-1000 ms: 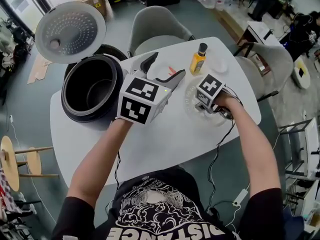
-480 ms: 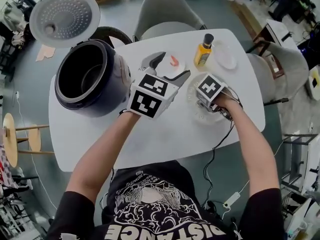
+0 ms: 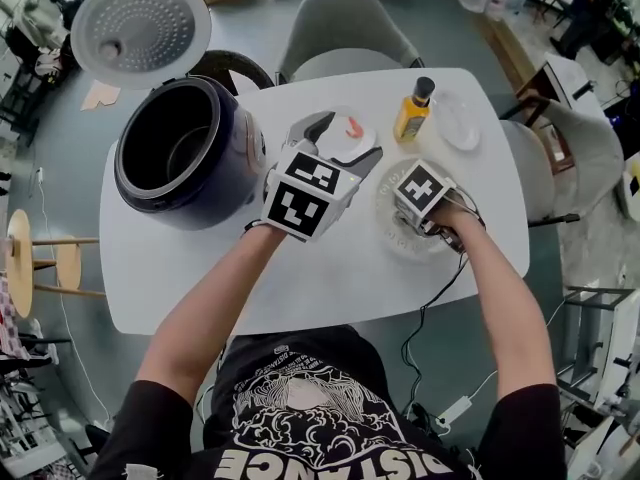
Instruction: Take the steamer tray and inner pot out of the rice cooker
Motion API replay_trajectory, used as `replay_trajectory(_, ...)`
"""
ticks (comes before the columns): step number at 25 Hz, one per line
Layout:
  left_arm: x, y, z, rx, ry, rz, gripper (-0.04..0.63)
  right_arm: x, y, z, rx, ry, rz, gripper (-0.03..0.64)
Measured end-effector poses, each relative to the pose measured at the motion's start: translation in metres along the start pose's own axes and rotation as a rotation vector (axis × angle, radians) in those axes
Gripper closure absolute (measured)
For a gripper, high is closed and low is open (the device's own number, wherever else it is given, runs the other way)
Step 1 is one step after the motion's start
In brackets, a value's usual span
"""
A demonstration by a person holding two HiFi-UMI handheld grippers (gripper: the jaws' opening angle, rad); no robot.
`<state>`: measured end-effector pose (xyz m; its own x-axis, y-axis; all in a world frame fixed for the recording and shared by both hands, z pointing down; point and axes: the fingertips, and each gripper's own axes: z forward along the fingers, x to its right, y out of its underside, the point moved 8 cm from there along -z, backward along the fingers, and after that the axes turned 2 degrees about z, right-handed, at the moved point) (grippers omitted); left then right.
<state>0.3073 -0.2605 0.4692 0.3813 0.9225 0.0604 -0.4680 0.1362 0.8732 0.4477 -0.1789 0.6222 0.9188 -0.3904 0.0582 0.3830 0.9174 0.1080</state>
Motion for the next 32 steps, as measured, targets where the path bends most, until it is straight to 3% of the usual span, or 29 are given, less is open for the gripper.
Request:
replay_trajectory(9, -0.01, -0.005, -0.011, 0.03, -0.04, -0.003, 0.233, 0.001, -0.002, -0.008, 0.015, 0.018, -0.001, 0.291)
replay_trajectory(13, -0.019, -0.017, -0.03, 0.068, -0.066, 0.005, 0.233, -0.01, -0.032, -0.03, 0.196, -0.014, -0.06, 0.296)
replay_trajectory(21, -0.074, -0.058, -0.104, 0.156, -0.185, 0.024, 0.233, -0.027, -0.115, -0.132, 0.465, 0.016, 0.009, 0.298)
replay_trajectory(32, -0.168, -0.033, -0.234, 0.19, -0.41, -0.037, 0.233, -0.122, -0.232, -0.203, 0.679, -0.057, -0.126, 0.298)
